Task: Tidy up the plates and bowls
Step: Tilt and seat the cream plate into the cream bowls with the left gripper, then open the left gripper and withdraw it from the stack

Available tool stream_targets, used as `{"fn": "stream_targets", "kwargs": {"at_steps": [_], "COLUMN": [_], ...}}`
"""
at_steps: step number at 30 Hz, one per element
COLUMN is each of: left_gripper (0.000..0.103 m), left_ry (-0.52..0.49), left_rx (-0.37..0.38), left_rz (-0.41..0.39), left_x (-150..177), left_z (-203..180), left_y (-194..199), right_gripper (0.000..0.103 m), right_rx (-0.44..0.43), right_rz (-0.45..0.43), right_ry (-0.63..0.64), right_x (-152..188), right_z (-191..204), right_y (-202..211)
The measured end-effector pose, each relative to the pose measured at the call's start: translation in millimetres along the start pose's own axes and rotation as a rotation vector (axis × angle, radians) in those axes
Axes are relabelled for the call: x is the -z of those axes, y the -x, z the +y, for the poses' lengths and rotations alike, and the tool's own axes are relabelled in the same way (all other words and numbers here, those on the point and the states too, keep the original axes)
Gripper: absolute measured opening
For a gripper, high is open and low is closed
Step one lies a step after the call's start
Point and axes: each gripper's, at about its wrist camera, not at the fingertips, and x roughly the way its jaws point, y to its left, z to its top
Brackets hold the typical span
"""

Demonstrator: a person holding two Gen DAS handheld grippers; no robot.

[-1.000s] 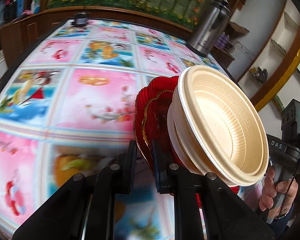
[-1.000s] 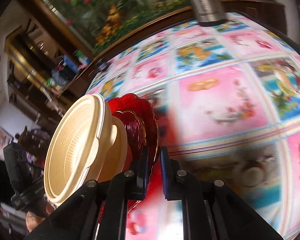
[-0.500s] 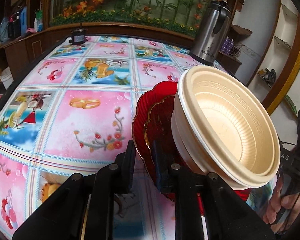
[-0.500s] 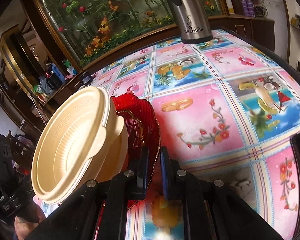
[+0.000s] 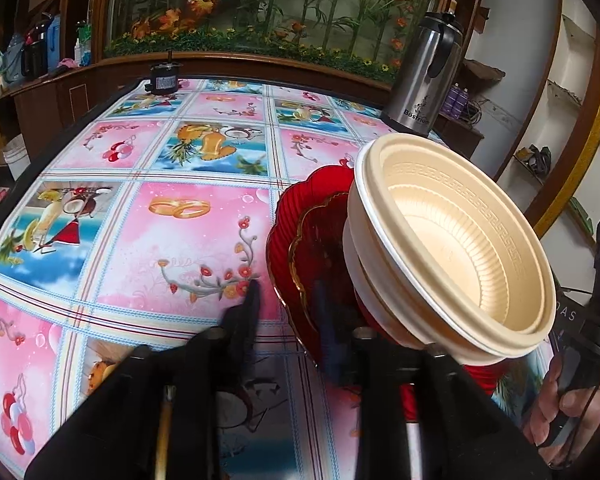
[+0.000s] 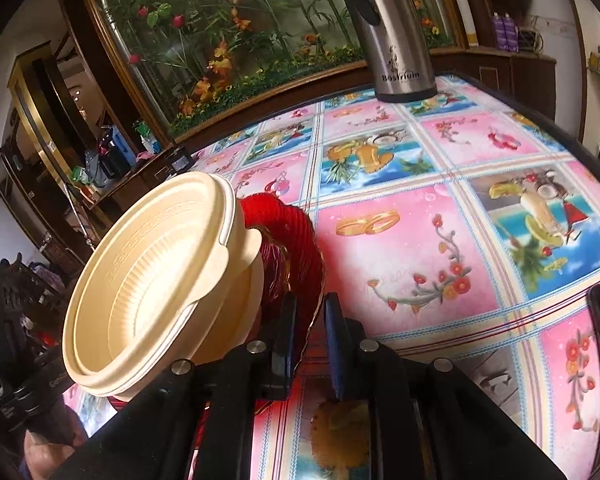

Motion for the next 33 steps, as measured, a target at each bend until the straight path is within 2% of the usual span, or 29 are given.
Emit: {"fn": "stream_targets", "kwargs": {"at_steps": [1, 8, 15, 19, 20, 22, 24, 27, 33], "left_gripper": [0.054, 0.058, 0.073, 0.074, 0.074, 0.074, 0.077, 0.078, 0.081], "left_ry": [0.003, -0.004, -0.027, -0.043, -0.043, -0.043, -0.043, -0.055, -0.067], "left_rx": [-0.003, -0.045, -0.077, -0.096, -0.098, -0.098, -0.107, -0.129, -0.157], "left_rz": [-0.001, -0.024, -0.042, -0.052, -0.052, -0.046, -0.053, -0.067, -0.112], "left_x": [0.1, 2.7, 14.6, 19.9, 21.0, 23.4, 25.7, 28.0, 30.4], "left_z": [0.5, 3.6, 1.3, -1.2, -1.9, -3.1, -3.7, -6.3, -9.5], "left_y": [0.7, 14.9, 30.5, 34.8, 35.2, 35.0, 36.2, 40.2, 50.0], "right_gripper": [0.016, 0.027, 0.033, 0.039, 0.044, 0.046, 0.057, 0.057, 0.059], "right_rx": [0.005, 0.028, 0.081, 0.089, 0.086, 0.063, 0.059, 0.059, 0.075], "right_rz": [-0.004, -0.036, -0.093, -0.095, -0.097, -0.091, -0.097, -0.089, -0.094], "right_ry": [0.003, -0.023, -0.008, -0.011, -0.014, -0.046, -0.081, -0.099, -0.033], "right_x": [0.2, -0.2, 9.1, 20.5, 23.8, 26.5, 28.1, 28.7, 32.9], "right_z": [0.1, -7.5, -3.8, -5.0, -5.7, -11.2, -18.4, -22.8, -4.6], "right_y": [0.5, 8.7, 29.7, 38.6, 42.0, 48.0, 53.2, 55.1, 59.8]}}
